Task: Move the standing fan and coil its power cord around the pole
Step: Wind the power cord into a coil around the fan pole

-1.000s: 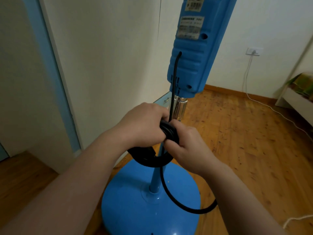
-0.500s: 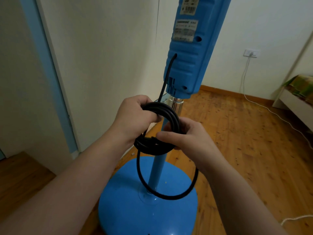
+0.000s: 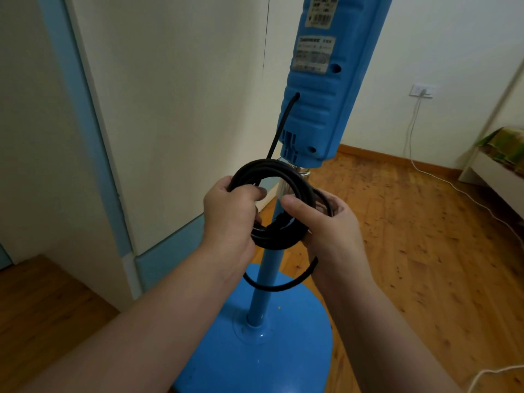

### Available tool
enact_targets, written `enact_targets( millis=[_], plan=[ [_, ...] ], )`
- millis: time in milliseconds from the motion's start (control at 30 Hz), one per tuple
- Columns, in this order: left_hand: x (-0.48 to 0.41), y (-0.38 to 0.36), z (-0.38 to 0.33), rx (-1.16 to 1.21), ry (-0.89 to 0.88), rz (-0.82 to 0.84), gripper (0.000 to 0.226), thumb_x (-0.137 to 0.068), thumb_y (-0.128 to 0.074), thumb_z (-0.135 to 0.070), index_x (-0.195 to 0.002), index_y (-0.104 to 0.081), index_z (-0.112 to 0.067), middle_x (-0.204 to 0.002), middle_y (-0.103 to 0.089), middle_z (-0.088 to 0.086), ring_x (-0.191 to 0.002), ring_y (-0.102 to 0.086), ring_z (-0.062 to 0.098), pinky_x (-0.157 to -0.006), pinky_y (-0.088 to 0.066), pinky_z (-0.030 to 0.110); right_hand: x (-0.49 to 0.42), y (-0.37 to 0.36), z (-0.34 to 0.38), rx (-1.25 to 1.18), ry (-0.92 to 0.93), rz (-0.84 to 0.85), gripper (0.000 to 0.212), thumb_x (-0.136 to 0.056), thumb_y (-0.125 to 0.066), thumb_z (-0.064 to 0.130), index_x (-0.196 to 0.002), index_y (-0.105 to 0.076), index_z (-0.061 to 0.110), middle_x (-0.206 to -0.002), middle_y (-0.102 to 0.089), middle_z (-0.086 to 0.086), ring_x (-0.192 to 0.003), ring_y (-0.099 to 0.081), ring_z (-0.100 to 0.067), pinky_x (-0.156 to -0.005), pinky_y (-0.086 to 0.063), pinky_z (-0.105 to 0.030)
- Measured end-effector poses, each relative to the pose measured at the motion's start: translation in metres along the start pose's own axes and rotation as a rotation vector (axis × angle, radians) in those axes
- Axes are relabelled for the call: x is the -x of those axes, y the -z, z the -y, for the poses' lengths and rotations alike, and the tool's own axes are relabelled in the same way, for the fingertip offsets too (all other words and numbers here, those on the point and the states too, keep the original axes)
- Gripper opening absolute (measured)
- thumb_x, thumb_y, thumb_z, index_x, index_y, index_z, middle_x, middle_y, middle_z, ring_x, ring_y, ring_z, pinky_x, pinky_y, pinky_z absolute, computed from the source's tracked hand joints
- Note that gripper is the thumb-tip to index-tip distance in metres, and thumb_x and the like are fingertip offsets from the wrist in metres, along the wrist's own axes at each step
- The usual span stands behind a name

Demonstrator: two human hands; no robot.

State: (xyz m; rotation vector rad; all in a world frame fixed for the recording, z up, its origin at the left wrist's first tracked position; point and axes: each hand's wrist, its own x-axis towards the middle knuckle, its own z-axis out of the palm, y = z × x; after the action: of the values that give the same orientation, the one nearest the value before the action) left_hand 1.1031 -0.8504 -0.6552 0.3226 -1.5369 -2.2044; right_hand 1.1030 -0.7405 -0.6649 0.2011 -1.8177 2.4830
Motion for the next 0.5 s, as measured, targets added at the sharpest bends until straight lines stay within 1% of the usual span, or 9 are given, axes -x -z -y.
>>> enact_targets(
  millis=[67, 100, 167, 200, 267, 333, 367, 433, 500],
  plan=[
    [-0.001, -0.002, 0.000, 0.046, 0.012, -0.017, 0.021, -0.076, -0.055, 0.004, -0.064, -0.053, -0.013, -0.037, -0.038, -0.007, -0.031, -0.035, 0.006, -0.044, -0.036, 0.025, 0.003, -0.005, -0.008, -0.025, -0.003, 0.005, 0.058, -0.058, -0.081, 0.013, -0.112, -0.057, 0.013, -0.099, -0.069, -0.008, -0.090, -0.068, -0.022, -0.077, -0.055, -0.034],
    [-0.001, -0.003, 0.000, 0.063, 0.020, -0.027, 0.022, -0.075, -0.054, 0.005, -0.062, -0.052, -0.012, -0.036, -0.037, -0.007, -0.031, -0.035, 0.007, -0.042, -0.037, 0.024, 0.005, -0.008, -0.012, -0.034, -0.002, 0.004, 0.056, -0.058, -0.079, 0.012, -0.109, -0.058, 0.012, -0.098, -0.069, -0.009, -0.090, -0.068, -0.024, -0.079, -0.055, -0.036],
    [-0.001, -0.004, 0.001, 0.095, 0.062, -0.047, 0.021, -0.074, -0.053, 0.007, -0.061, -0.051, -0.010, -0.037, -0.036, -0.004, -0.032, -0.036, 0.008, -0.041, -0.039, 0.022, 0.007, -0.012, -0.017, -0.039, 0.020, 0.012, 0.039, -0.062, -0.076, 0.009, -0.099, -0.062, 0.011, -0.091, -0.069, -0.011, -0.088, -0.068, -0.027, -0.078, -0.056, -0.038],
    [-0.001, -0.005, 0.002, 0.112, 0.094, -0.051, 0.020, -0.073, -0.053, 0.007, -0.061, -0.051, -0.009, -0.037, -0.036, -0.003, -0.035, -0.036, 0.010, -0.042, -0.040, 0.023, 0.008, -0.012, -0.019, -0.040, 0.034, 0.019, 0.032, -0.065, -0.075, 0.009, -0.094, -0.063, 0.010, -0.088, -0.069, -0.010, -0.086, -0.068, -0.027, -0.076, -0.056, -0.037],
    [0.000, -0.006, 0.004, 0.144, 0.154, -0.043, 0.014, -0.073, -0.052, 0.006, -0.065, -0.053, -0.006, -0.039, -0.036, -0.001, -0.039, -0.037, 0.012, -0.043, -0.041, 0.024, 0.009, -0.013, -0.020, -0.010, 0.079, 0.016, 0.021, -0.070, -0.072, 0.013, -0.089, -0.064, 0.011, -0.080, -0.069, -0.003, -0.080, -0.068, -0.021, -0.067, -0.055, -0.029],
    [0.002, -0.007, 0.002, 0.179, 0.187, -0.046, 0.010, -0.072, -0.052, 0.005, -0.071, -0.054, -0.005, -0.041, -0.038, 0.001, -0.038, -0.038, 0.013, -0.043, -0.041, 0.023, 0.010, -0.015, -0.019, 0.152, 0.208, -0.026, 0.018, -0.075, -0.069, 0.029, -0.085, -0.062, 0.016, -0.070, -0.065, 0.011, -0.067, -0.064, -0.004, -0.057, -0.048, -0.015],
    [0.002, -0.008, 0.001, 0.200, 0.189, -0.051, 0.010, -0.072, -0.051, 0.005, -0.071, -0.054, -0.005, -0.039, -0.037, -0.001, -0.036, -0.037, 0.011, -0.044, -0.040, 0.023, 0.010, -0.016, -0.019, 0.256, 0.287, -0.052, 0.024, -0.076, -0.066, 0.040, -0.084, -0.059, 0.019, -0.067, -0.062, 0.014, -0.063, -0.060, 0.001, -0.053, -0.045, -0.011],
    [0.000, -0.007, -0.001, 0.241, 0.177, -0.065, 0.012, -0.073, -0.051, 0.006, -0.072, -0.054, -0.006, -0.034, -0.033, -0.005, -0.032, -0.033, 0.008, -0.050, -0.042, 0.027, 0.012, -0.015, -0.019, 0.447, 0.392, -0.071, 0.041, -0.071, -0.052, 0.063, -0.080, -0.053, 0.023, -0.063, -0.058, 0.011, -0.062, -0.056, 0.006, -0.049, -0.041, -0.008],
    [-0.003, -0.005, -0.004, 0.280, 0.170, -0.080, 0.014, -0.073, -0.051, 0.007, -0.077, -0.055, -0.005, -0.032, -0.032, -0.008, -0.031, -0.031, 0.007, -0.055, -0.043, 0.029, 0.013, -0.013, -0.021, 0.604, 0.422, -0.050, 0.045, -0.064, -0.040, 0.071, -0.072, -0.047, 0.027, -0.059, -0.051, 0.011, -0.059, -0.052, 0.008, -0.047, -0.038, -0.007]
  ],
)
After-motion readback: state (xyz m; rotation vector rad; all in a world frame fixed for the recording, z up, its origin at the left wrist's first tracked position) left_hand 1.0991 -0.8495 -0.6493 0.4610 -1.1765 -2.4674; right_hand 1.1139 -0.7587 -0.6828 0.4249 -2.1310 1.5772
